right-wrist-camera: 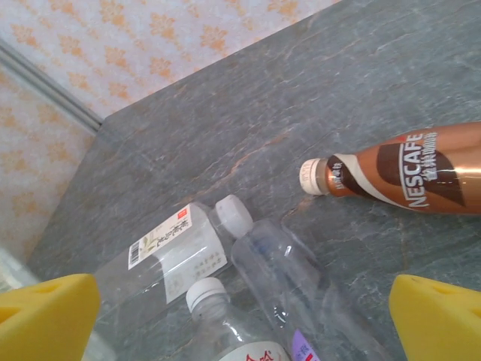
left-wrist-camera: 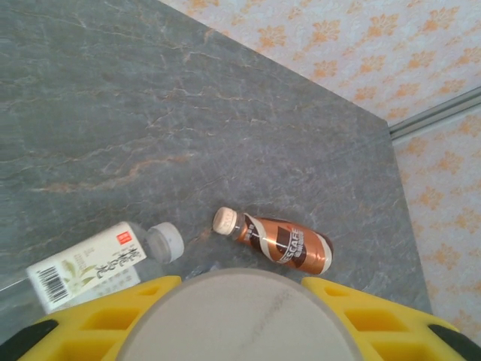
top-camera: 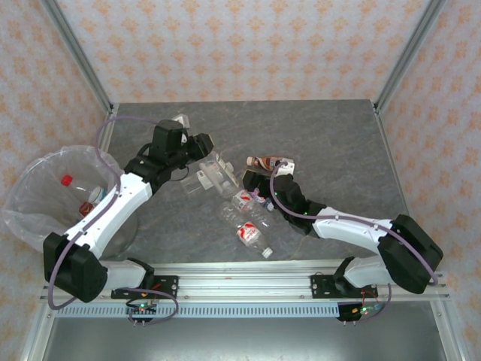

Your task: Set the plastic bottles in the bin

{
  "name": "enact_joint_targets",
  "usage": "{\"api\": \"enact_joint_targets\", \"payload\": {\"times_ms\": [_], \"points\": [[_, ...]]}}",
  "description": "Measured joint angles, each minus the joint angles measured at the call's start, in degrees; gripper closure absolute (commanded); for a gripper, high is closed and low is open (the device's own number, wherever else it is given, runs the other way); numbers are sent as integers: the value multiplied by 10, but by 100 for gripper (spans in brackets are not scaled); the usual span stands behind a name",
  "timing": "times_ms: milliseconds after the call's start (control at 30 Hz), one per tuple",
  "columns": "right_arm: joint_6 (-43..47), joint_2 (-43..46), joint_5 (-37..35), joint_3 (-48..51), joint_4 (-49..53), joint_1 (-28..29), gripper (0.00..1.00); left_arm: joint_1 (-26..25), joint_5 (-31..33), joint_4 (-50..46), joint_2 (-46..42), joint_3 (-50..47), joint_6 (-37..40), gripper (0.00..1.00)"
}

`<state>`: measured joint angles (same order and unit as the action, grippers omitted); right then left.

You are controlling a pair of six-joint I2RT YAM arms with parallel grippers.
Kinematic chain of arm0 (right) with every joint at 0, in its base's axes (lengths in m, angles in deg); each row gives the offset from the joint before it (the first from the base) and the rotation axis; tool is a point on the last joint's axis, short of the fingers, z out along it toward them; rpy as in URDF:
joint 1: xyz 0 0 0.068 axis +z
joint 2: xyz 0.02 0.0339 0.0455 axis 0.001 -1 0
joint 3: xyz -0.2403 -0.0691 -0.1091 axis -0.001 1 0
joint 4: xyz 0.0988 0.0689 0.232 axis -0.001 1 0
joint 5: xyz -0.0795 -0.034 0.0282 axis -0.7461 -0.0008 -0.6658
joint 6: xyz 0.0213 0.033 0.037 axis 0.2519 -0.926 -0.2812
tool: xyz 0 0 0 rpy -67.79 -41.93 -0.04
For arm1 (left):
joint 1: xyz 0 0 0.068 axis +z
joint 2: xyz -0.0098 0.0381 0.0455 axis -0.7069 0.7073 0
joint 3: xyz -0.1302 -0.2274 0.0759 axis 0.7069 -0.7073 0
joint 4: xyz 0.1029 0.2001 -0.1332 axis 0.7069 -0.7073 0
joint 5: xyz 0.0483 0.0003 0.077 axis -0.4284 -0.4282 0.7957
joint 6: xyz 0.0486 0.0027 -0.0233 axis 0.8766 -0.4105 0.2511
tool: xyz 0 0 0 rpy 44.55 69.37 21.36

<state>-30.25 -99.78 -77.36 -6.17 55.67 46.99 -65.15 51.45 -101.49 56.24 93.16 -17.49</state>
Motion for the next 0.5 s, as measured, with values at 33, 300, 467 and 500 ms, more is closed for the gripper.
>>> {"api": "enact_joint_targets", "payload": {"times_ms": [33,300,467,500], "points": [[-2,0,-2,0,1,0,1,0,4,-13,-8,4,4,100],[-2,-2,-7,0,-2,0,1,0,52,-74,-76,48,40,100],[-7,-2,-16,1,-2,0,1,0,79,-106,-108,80,71,100],[-10,-3,-20,1,-2,0,1,0,87,-112,-112,87,76,100]]}}
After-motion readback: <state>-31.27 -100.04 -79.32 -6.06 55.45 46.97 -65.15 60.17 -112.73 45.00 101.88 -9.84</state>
